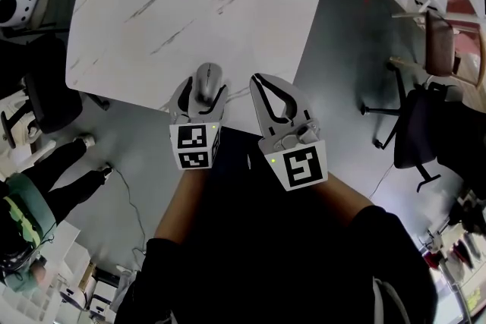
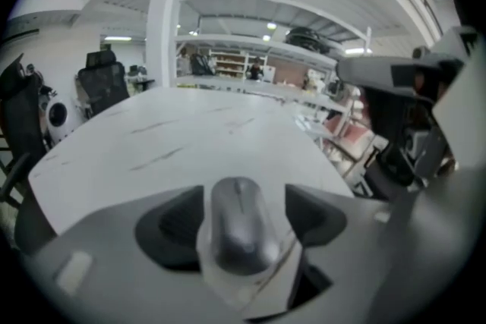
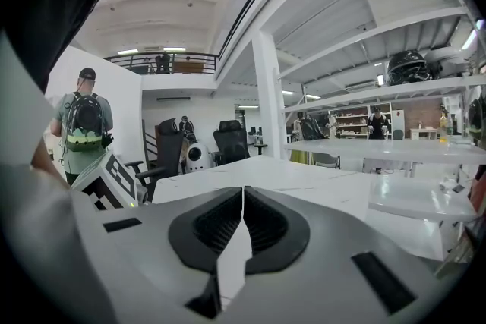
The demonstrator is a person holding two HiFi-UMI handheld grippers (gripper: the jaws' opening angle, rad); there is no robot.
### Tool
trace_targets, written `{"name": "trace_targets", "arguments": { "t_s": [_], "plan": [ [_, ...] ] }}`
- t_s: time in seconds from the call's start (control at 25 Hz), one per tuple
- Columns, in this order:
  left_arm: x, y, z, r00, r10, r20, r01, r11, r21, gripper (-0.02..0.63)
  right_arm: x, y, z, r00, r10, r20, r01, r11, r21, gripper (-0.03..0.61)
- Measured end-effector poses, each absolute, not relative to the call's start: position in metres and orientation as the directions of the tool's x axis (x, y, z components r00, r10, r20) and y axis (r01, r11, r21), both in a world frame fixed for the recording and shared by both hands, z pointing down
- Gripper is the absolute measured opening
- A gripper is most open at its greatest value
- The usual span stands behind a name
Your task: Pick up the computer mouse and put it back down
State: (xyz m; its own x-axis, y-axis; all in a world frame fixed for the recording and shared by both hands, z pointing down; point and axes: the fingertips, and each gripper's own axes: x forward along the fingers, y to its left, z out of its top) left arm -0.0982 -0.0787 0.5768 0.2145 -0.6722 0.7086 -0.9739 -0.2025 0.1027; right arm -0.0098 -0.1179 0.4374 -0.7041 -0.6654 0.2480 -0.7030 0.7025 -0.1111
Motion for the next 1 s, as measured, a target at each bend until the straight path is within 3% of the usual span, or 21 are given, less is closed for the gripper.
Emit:
{"name": "trace_targets", "arguments": {
  "t_s": [0.6, 1.0],
  "plan": [
    [-0.096, -0.079, 0.613, 0.152, -0.557, 0.817, -0.978, -0.206, 0.042, 0.359, -0.008, -0.119, 0.446, -0.69, -0.669, 0.275, -0.715, 0.69, -0.112, 0.02],
    [-0.094, -0.079, 0.614, 0.178, -0.538, 0.824, -0.971, -0.233, 0.058, 0.302, -0.005, -0.115, 0.44, -0.68, -0.685, 0.264, -0.726, 0.679, -0.108, 0.02]
  ]
}}
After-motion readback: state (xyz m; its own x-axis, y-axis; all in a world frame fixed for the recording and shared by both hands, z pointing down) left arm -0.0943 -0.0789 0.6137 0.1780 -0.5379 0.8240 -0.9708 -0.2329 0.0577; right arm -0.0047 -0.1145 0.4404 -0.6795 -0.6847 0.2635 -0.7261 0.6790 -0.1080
